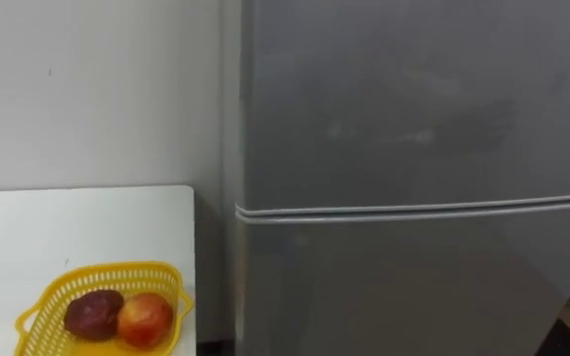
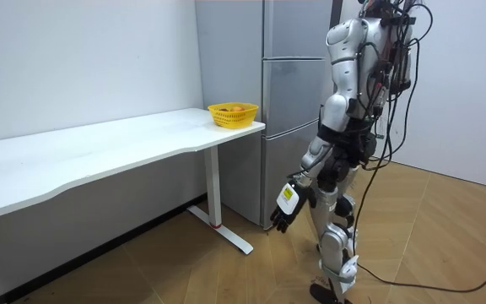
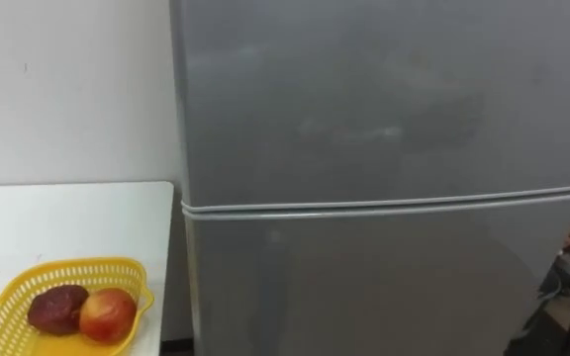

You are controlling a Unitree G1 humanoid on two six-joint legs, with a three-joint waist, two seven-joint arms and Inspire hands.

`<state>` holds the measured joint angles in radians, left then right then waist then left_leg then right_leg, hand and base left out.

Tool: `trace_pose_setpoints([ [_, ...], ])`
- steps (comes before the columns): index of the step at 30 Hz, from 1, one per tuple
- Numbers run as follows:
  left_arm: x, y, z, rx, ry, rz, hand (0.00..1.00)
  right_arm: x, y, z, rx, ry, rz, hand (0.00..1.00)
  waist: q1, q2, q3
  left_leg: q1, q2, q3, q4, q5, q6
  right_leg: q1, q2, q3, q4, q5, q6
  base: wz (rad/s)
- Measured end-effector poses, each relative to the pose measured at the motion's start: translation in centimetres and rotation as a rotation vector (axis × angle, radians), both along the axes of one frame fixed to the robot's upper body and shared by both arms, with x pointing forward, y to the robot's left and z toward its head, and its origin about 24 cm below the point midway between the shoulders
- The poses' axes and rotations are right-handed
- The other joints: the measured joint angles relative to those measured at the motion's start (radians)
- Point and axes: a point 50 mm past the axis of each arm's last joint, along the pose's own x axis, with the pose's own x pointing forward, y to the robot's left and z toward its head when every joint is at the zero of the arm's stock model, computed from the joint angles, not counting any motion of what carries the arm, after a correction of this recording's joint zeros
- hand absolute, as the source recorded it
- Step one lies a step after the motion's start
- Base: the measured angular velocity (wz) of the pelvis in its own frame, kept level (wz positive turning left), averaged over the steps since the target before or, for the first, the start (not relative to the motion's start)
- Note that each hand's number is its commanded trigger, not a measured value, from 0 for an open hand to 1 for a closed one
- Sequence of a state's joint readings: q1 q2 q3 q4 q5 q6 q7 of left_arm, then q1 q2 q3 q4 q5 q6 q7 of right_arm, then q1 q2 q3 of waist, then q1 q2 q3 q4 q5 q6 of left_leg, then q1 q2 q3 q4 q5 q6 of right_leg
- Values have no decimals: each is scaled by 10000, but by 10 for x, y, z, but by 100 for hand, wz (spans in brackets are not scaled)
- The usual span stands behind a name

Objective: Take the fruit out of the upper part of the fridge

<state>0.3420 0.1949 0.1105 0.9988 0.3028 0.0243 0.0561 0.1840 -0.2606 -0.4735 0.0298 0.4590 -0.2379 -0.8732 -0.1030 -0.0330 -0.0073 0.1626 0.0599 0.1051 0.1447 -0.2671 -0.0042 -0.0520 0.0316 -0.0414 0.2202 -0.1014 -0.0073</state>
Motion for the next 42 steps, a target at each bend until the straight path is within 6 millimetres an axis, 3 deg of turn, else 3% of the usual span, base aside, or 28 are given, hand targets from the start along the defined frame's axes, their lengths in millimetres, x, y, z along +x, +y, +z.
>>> trace_pose_setpoints([
  [4, 3, -1, 0, 10, -54, -26, 0, -12, -1, -48, 1845, 1264, -490, 0, 8, 186, -7, -26, 2, 0, 5, -4, 6, -16, 1, 13, -12, -1, 1, 0],
  [6, 2, -4, -1, -35, -52, 0, 0, -27, 7, -90, 3172, 2786, -524, 0, 27, 251, -35, -26, 4, -28, 6, -4, 6, 1, -2, -10, -12, -14, 5, 3],
  [7, 2, -5, -1, -53, -57, 4, 0, -33, 9, -101, 3451, 3253, -489, 0, 21, 272, -22, -19, 3, -29, 13, -4, 5, 13, -4, -10, -13, -19, 8, 5],
  [9, 0, -7, -2, -71, 70, 39, 0, -59, 18, -141, 4883, 4788, -497, 0, 120, 423, -37, -12, -5, -21, 57, -3, 5, 45, -18, -8, -16, -57, 22, 0],
  [10, -1, -7, -2, -72, 76, 111, 0, -67, 21, -151, 5260, 5243, -478, 0, 125, 442, -41, -1, -5, -21, 57, -3, 5, 55, -20, -10, -12, -73, 23, 8],
  [12, -3, -5, -1, -58, 115, 417, 0, -104, 38, -184, 6877, 7074, -344, 0, 150, 431, -45, 65, -15, -220, 78, 0, 4, 176, -93, -171, 82, -221, 22, 25],
  [15, -6, -3, -1, -139, 343, 714, 0, -135, 59, -208, 8312, 8673, 622, 0, 308, 309, -15, 76, -47, -266, 182, 0, 2, 144, -147, -194, 233, -366, 30, 8],
  [16, -7, -2, -1, -159, 413, 763, 0, -140, 64, -211, 8505, 9062, 984, 0, 320, 281, -16, 78, -44, -270, 183, 0, 2, 152, -145, -198, 231, -377, 39, 0],
  [18, -12, -4, -3, -268, 753, 873, 0, -158, 79, -222, 9262, 10518, 2460, 0, 526, 226, 56, 167, -25, -322, 158, 0, 0, 268, -114, -198, 158, -340, 26, 0],
  [22, -15, -11, -5, -485, 1164, 1046, 0, -171, 93, -228, 9289, 12929, 4888, 0, 716, 184, 71, 321, -18, -466, 12, -4, 3, 529, -127, -406, -30, -249, 44, 12],
  [30, -12, -25, -11, -777, 1819, 330, 0, -143, 104, -233, 6646, 16743, 9526, 0, 926, 358, 102, 308, -18, -564, -88, -10, 11, 518, -123, -447, 1, -257, 35, 2],
  [33, -3, -27, -12, -799, 1694, 160, 0, -139, 106, -233, 6244, 17336, 10222, 0, 1110, 341, 94, 308, -15, -577, -73, -9, 11, 539, -127, -514, -5, -264, 32, 3],
  [42, -3, -27, -12, -802, 1851, 173, 0, -138, 112, -235, 6744, 17584, 10837, 0, 1107, 309, 105, 380, -25, -595, 81, -7, 11, 693, -168, -503, -13, -359, 39, 1],
])
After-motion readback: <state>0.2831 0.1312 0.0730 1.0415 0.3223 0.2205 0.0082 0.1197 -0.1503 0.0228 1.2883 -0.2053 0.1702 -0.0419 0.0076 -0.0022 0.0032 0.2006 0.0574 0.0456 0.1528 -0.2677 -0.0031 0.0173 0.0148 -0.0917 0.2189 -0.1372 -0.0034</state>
